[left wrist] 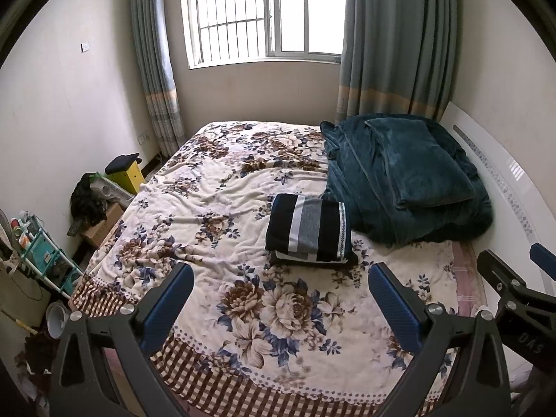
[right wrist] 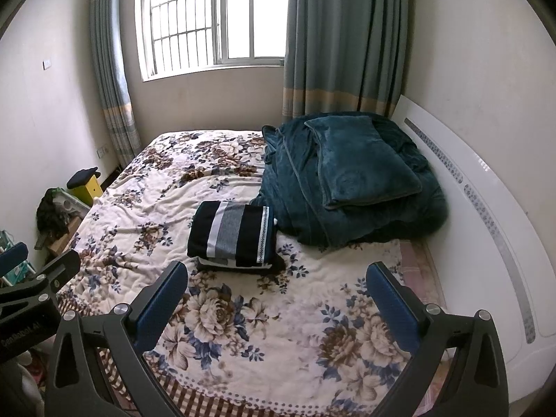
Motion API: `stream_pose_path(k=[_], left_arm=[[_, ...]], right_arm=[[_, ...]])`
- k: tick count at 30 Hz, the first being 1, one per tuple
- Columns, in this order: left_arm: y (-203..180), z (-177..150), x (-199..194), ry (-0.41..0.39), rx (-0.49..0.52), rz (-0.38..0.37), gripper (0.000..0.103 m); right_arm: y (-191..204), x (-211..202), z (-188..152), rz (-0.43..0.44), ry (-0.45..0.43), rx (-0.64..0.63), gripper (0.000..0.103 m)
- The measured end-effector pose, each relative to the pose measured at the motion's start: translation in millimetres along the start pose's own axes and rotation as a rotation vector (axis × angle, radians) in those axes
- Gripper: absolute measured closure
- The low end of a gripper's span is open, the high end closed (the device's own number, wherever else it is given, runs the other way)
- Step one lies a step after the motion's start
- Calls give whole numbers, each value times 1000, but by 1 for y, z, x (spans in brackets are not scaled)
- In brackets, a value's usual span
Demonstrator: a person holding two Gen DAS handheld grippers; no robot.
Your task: Fold small clothes
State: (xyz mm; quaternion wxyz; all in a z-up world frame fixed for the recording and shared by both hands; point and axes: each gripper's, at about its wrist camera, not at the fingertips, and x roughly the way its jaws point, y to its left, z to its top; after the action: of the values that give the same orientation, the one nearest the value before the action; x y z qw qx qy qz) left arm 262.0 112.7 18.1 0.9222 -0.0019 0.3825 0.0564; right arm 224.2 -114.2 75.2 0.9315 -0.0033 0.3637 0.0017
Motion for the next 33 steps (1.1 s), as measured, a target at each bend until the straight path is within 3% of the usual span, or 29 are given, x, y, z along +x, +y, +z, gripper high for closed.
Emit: stream_pose_path(k=[33], left_arm=[[2, -2, -1, -3, -16, 8, 0]], right_arm=[[2, 3, 2, -2, -3, 0, 0]])
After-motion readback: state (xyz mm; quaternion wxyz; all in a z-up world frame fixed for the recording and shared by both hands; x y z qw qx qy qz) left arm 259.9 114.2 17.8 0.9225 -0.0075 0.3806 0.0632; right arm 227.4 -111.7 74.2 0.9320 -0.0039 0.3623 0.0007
